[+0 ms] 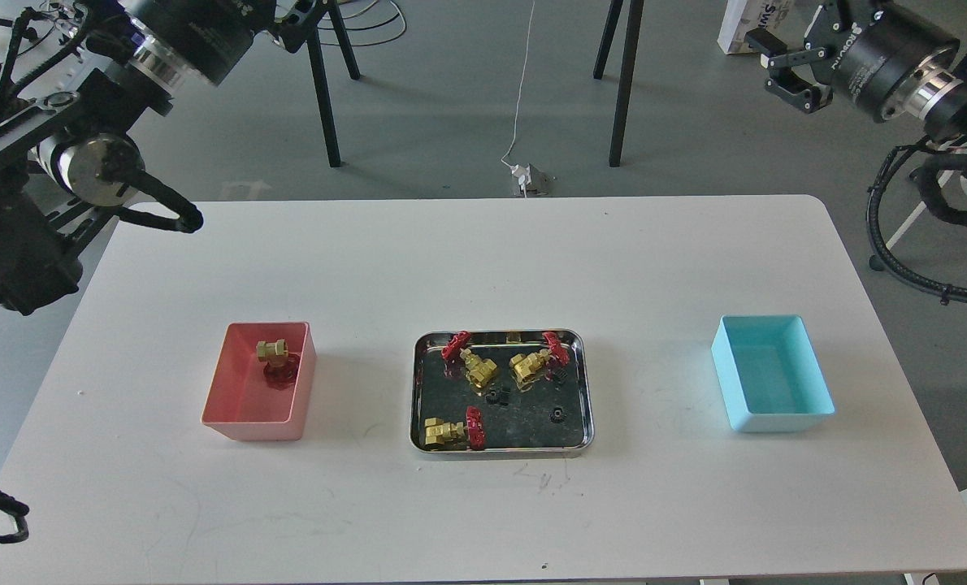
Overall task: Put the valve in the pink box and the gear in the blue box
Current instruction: 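Raise the left gripper away and bring the right arm to the tray, then lower the right gripper onto a brass gear part in the tray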
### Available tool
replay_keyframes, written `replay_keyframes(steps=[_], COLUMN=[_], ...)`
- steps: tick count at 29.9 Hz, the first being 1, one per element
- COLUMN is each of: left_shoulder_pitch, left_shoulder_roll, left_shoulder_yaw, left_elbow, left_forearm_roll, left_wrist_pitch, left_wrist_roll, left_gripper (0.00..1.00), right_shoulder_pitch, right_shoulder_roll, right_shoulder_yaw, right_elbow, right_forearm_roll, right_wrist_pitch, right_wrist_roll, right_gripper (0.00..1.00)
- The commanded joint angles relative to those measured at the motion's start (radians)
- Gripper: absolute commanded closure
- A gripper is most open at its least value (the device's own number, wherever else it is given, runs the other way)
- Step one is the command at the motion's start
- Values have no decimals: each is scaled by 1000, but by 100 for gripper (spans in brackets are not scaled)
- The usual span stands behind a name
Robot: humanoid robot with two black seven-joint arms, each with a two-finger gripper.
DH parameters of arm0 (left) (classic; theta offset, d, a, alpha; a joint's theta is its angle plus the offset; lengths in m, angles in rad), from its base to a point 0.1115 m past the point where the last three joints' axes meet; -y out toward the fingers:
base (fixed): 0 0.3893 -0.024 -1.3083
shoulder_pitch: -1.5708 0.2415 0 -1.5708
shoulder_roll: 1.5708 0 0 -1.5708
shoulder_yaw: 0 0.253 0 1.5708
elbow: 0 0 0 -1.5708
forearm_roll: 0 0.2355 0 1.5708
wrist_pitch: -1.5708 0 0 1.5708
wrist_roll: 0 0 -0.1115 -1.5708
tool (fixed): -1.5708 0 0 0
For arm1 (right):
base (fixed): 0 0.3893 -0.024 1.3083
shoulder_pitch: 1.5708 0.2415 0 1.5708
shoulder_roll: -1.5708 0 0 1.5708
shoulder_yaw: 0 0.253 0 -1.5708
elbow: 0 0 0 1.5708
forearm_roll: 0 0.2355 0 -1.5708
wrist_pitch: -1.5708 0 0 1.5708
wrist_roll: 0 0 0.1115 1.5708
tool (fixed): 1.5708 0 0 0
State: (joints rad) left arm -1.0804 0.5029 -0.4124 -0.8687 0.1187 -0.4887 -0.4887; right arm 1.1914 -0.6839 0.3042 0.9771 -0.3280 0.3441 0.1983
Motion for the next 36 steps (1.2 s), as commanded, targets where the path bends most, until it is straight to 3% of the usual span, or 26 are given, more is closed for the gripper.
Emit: replay_keyframes(steps=[1, 4, 8, 18, 25, 36], left_shoulder_pitch=[14, 28, 79, 128, 151, 178], left_shoulder_roll=[-56, -76, -127, -199, -199, -218], left_shoulder_yaw=[-11, -22, -54, -146, -149, -147], left_elbow=[33, 27, 28, 28, 27, 34], left_forearm_roll=[-10, -20, -19, -19, -19, -16], left_wrist_pitch=[0, 0, 0, 0, 0, 0], left_wrist_roll=[0, 0, 0, 0, 0, 0], left_gripper=[19, 19, 18, 17, 16, 14], right_shoulder_pitch=[195, 356, 474, 490, 475, 373], right_shoulder_roll=[39, 105, 213, 561, 630, 684], right_shoulder_yaw=[-337, -587, -735, -1007, -1033, -1073], right_elbow=[77, 127, 202, 223, 213, 65], right_forearm_roll=[-198, -284, -475, -1022, -1059, -1053], right_wrist_pitch=[3, 22, 88, 108, 110, 101], right_wrist_roll=[-4, -2, -8, 3, -5, -11], right_gripper=[0, 0, 0, 2, 28, 31])
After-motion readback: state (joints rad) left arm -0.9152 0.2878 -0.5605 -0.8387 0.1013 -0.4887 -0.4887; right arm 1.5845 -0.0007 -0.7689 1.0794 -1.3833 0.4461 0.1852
